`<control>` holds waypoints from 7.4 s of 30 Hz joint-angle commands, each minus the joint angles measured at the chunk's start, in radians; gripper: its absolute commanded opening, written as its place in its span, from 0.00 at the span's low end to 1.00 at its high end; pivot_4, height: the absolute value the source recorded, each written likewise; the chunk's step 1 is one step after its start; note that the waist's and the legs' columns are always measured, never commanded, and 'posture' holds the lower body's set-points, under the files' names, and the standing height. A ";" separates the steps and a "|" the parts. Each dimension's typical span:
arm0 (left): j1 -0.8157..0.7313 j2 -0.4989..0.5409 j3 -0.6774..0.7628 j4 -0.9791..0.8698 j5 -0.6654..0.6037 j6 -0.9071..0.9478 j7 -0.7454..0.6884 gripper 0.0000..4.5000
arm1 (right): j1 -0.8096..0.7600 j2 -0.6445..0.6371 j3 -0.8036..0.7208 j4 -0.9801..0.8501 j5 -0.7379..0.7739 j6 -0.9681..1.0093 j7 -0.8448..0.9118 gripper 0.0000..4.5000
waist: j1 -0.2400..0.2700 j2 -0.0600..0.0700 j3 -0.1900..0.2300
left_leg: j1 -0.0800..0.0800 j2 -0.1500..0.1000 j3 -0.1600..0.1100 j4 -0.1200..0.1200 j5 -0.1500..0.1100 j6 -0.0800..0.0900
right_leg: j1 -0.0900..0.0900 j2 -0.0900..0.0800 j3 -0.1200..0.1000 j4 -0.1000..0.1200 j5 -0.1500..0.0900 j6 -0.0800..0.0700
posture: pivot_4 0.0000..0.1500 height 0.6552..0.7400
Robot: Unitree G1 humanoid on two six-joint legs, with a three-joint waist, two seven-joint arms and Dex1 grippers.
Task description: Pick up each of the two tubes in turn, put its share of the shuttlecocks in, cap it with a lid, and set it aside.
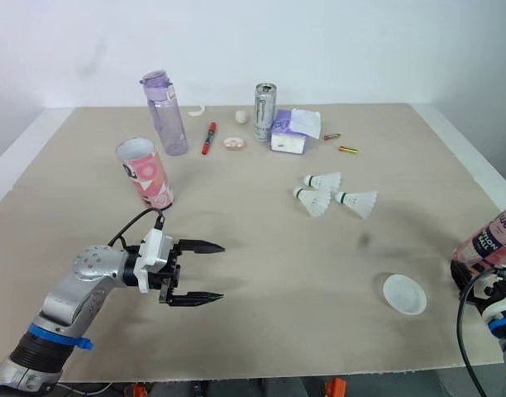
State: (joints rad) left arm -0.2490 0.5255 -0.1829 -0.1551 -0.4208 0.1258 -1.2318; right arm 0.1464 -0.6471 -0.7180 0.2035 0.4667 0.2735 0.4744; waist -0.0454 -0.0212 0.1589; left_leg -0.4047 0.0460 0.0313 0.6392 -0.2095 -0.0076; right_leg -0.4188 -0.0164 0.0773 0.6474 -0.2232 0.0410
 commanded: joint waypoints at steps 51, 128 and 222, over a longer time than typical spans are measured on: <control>0.057 -0.140 0.349 0.097 0.138 0.103 0.758 1.00 | -0.612 0.103 0.717 -0.085 -0.016 -0.157 0.743 0.99 | 0.021 -0.010 0.003 | -0.002 0.001 -0.004 0.000 -0.002 -0.002 | -0.001 0.005 -0.001 0.001 0.001 0.003 | 1.00 1.00; -0.369 0.049 0.085 0.632 0.278 -0.318 0.017 0.71 | -0.456 0.060 0.670 -0.384 0.026 -0.059 0.658 1.00 | 0.023 -0.010 0.003 | -0.006 0.002 -0.004 0.000 -0.001 -0.002 | -0.004 0.006 0.000 0.001 0.003 -0.001 | 1.00 1.00; -0.630 0.097 -0.293 0.348 0.522 0.249 -0.236 0.70 | -0.593 0.158 0.646 -0.211 -0.144 0.244 0.123 0.01 | 0.018 -0.009 0.003 | -0.006 0.003 -0.004 0.003 -0.001 -0.002 | -0.005 0.011 0.005 0.004 0.001 0.002 | 1.00 1.00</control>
State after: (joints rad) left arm -0.8764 0.6270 -0.4746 0.1850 0.1004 0.3769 -1.4730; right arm -0.4624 -0.4629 -0.0765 0.1538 0.3185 0.5194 0.5840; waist -0.0274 -0.0305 0.1618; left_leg -0.4109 0.0488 0.0275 0.6421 -0.2107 -0.0092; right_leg -0.4238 -0.0049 0.0829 0.6517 -0.2222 0.0433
